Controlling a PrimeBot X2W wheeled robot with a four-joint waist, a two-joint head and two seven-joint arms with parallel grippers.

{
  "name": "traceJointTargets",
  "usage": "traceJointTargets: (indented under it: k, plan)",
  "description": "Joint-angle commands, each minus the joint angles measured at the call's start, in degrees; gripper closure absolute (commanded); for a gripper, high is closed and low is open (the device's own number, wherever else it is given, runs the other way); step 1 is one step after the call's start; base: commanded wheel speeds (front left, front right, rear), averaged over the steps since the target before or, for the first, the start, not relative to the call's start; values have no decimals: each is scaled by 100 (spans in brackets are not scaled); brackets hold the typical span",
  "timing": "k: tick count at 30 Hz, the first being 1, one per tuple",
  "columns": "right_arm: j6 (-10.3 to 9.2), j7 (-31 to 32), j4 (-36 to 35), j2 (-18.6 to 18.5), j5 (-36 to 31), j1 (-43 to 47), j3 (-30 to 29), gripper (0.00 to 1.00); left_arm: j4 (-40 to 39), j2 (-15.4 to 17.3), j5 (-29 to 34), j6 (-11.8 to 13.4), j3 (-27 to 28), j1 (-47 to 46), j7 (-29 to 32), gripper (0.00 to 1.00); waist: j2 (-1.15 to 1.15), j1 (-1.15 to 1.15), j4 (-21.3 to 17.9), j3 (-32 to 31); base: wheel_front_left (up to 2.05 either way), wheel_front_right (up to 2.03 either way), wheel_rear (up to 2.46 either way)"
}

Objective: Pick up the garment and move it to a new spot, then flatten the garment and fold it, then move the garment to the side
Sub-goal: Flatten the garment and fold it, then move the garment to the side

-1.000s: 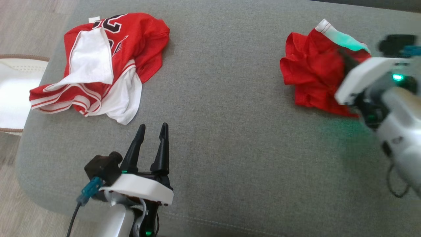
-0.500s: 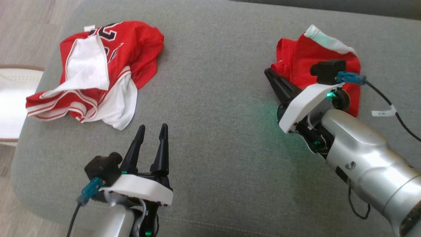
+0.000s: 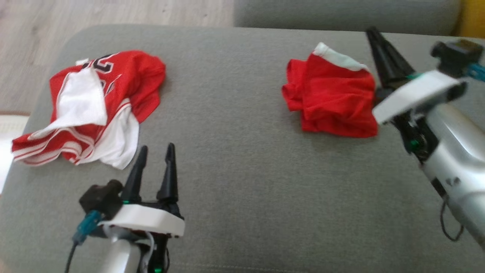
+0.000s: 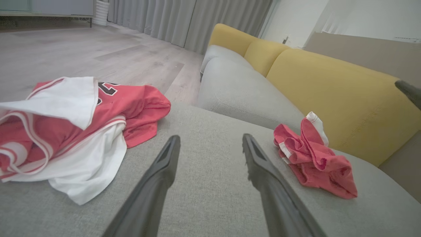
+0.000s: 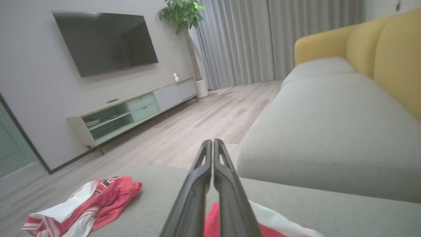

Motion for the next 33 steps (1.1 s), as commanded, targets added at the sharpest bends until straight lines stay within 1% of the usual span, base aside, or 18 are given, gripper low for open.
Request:
traceJointTargets:
  k: [1,2,7,10,14,19,25,28,33]
  plan:
    - [40,-48,-201,-64,-219,296,-207,5,-272,17,72,6,265,-122,-32,0,0,0,-132,-102,0,0,0]
    - [40,-49,-288,-77,-380,435,-437,0,-311,17,122,11,313,-106,-32,0,0,0,-179,-134,0,0,0]
    - [40,-49,-637,9,-1125,1204,-1473,0,-385,17,342,17,585,-31,-32,0,0,0,-399,-296,0,0,0]
    - [40,-49,-765,168,-1524,1667,-1956,0,-371,17,461,0,740,-7,-32,0,0,0,-513,-374,0,0,0]
    - [40,-50,-885,446,-1940,2224,-2452,0,-257,17,671,-17,920,22,-32,0,0,0,-648,-458,0,0,0]
    - [40,-50,-1091,763,-2537,2792,-2830,0,-149,22,856,-93,1136,31,-32,0,0,0,-794,-544,0,0,0]
    - [40,-50,-1376,1035,-3337,3305,-3354,0,-14,21,1043,-184,1290,37,-32,0,0,0,-902,-579,0,0,0]
    - [40,-50,-1522,1181,-3555,3508,-3540,0,69,20,1159,-204,1355,14,-32,0,0,0,-927,-574,0,0,0]
    - [40,-25,-1595,1382,-3758,3709,-3661,0,97,19,1268,-235,1346,-10,-32,0,0,0,-943,-543,0,0,0]
